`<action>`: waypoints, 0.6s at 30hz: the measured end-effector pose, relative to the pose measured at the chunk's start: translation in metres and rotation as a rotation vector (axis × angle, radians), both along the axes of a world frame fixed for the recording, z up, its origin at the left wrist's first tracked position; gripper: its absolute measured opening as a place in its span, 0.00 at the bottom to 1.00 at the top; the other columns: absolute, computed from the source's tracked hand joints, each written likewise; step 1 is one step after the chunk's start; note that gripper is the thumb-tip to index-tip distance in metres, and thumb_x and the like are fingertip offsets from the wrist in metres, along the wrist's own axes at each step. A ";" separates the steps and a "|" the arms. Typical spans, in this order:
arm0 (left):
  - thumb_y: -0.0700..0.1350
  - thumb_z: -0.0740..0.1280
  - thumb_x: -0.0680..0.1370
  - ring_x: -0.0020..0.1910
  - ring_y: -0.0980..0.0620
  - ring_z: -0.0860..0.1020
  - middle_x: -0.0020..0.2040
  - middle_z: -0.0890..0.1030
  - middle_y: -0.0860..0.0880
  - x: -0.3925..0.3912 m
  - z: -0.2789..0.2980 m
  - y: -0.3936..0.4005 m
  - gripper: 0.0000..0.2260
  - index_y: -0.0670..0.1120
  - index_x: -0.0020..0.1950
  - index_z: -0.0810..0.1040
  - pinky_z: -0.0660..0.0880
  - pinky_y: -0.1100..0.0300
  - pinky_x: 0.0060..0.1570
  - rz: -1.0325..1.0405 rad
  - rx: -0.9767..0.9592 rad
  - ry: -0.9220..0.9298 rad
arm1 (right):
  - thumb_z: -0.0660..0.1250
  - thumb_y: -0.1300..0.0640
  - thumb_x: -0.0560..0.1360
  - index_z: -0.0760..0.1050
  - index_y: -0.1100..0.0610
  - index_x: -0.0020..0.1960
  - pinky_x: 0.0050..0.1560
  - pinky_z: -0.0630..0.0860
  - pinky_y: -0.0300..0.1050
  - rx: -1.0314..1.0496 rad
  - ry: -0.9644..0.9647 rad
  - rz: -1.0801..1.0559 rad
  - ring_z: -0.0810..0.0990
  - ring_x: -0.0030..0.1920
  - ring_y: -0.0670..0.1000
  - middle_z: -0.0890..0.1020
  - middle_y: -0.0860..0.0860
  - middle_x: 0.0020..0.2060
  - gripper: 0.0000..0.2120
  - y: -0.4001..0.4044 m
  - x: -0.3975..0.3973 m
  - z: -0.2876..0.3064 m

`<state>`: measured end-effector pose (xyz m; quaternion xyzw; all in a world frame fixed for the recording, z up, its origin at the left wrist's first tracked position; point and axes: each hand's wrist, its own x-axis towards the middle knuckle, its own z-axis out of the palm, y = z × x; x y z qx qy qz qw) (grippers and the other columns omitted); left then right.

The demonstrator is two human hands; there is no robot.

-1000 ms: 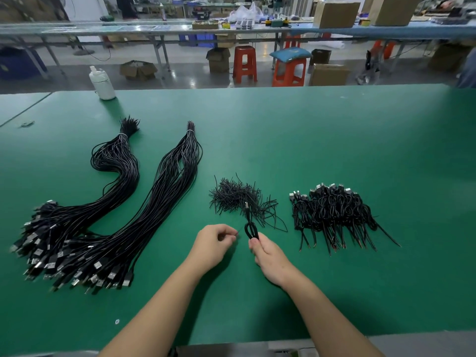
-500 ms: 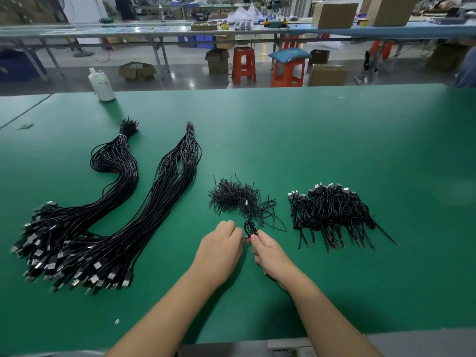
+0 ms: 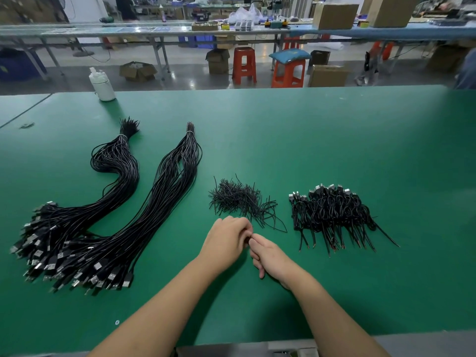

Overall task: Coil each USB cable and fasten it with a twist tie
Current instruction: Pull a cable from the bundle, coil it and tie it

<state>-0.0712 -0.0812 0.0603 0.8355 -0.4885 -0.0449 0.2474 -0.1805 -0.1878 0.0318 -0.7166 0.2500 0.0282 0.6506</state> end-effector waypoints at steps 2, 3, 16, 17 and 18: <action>0.44 0.62 0.80 0.46 0.49 0.75 0.43 0.80 0.53 -0.002 0.001 -0.003 0.06 0.51 0.45 0.76 0.73 0.52 0.50 0.110 0.016 0.158 | 0.54 0.53 0.83 0.72 0.58 0.52 0.30 0.69 0.47 -0.121 0.015 -0.027 0.66 0.30 0.47 0.67 0.48 0.31 0.11 0.004 -0.002 -0.002; 0.43 0.62 0.80 0.45 0.49 0.76 0.43 0.80 0.53 -0.003 0.002 -0.005 0.06 0.50 0.44 0.76 0.75 0.53 0.50 0.153 0.026 0.216 | 0.55 0.51 0.83 0.71 0.55 0.47 0.33 0.69 0.49 -0.254 0.028 -0.032 0.69 0.32 0.49 0.69 0.48 0.32 0.11 0.006 -0.003 -0.004; 0.49 0.74 0.74 0.44 0.50 0.80 0.47 0.77 0.52 0.008 0.013 0.006 0.06 0.50 0.43 0.78 0.73 0.60 0.42 0.277 0.148 0.385 | 0.53 0.47 0.83 0.62 0.48 0.41 0.36 0.67 0.51 -0.909 -0.113 -0.047 0.75 0.35 0.54 0.72 0.45 0.33 0.13 0.031 -0.014 -0.024; 0.49 0.74 0.74 0.43 0.49 0.80 0.46 0.79 0.51 0.008 0.015 0.005 0.06 0.49 0.41 0.79 0.75 0.59 0.41 0.274 0.156 0.359 | 0.53 0.47 0.84 0.62 0.49 0.42 0.37 0.69 0.52 -0.915 -0.108 -0.043 0.75 0.35 0.55 0.73 0.46 0.33 0.13 0.031 -0.014 -0.023; 0.48 0.72 0.75 0.39 0.50 0.80 0.42 0.80 0.51 0.006 0.015 0.005 0.07 0.49 0.38 0.80 0.74 0.61 0.37 0.255 0.171 0.339 | 0.53 0.47 0.84 0.62 0.49 0.42 0.38 0.70 0.53 -0.919 -0.102 -0.041 0.76 0.36 0.56 0.75 0.48 0.34 0.13 0.032 -0.014 -0.022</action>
